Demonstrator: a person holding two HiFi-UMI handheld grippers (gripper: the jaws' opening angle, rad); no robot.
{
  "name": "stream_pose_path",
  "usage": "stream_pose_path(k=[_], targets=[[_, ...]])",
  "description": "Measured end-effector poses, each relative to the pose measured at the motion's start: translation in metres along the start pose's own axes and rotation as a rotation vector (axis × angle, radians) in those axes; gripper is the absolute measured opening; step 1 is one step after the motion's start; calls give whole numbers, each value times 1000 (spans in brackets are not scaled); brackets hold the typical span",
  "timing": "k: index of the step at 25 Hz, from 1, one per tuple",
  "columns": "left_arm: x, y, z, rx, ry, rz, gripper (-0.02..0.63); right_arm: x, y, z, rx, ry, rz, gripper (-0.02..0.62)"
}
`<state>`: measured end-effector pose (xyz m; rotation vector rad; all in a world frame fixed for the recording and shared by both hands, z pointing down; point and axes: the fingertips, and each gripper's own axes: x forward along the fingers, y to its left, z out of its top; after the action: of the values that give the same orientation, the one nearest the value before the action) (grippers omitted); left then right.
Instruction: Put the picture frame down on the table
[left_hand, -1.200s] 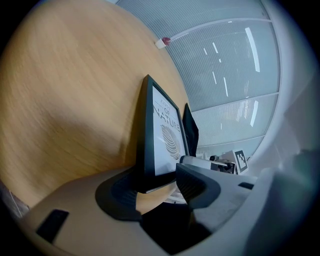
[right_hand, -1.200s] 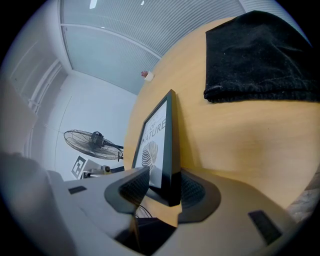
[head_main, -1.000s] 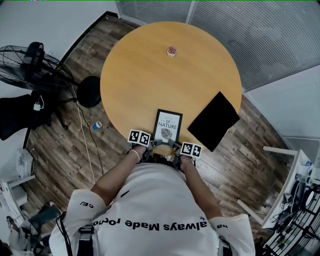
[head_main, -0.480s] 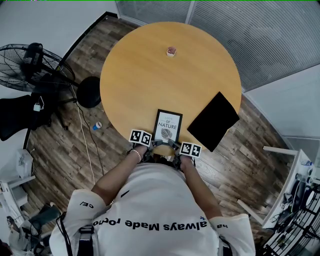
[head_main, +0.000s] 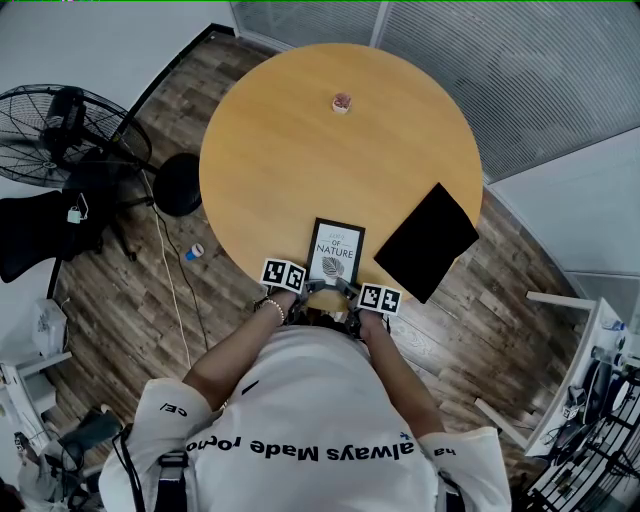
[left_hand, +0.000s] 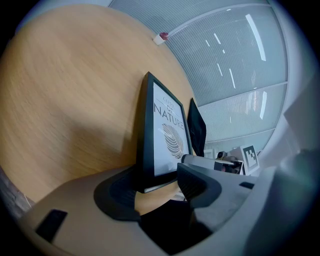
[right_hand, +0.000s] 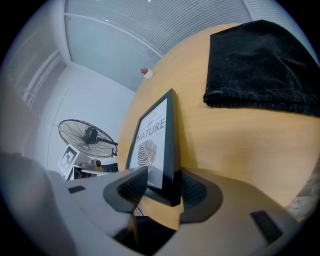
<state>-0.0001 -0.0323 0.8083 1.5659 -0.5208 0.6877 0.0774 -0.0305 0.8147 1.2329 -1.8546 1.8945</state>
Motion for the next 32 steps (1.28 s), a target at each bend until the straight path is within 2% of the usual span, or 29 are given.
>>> stream_pose_path(k=[19, 32], targets=[[0, 3, 0, 63, 20, 85, 238, -2, -3, 1, -95, 8, -88, 202], [-1, 3, -1, 83, 34, 112, 241, -4, -4, 1, -131, 6, -121, 210]])
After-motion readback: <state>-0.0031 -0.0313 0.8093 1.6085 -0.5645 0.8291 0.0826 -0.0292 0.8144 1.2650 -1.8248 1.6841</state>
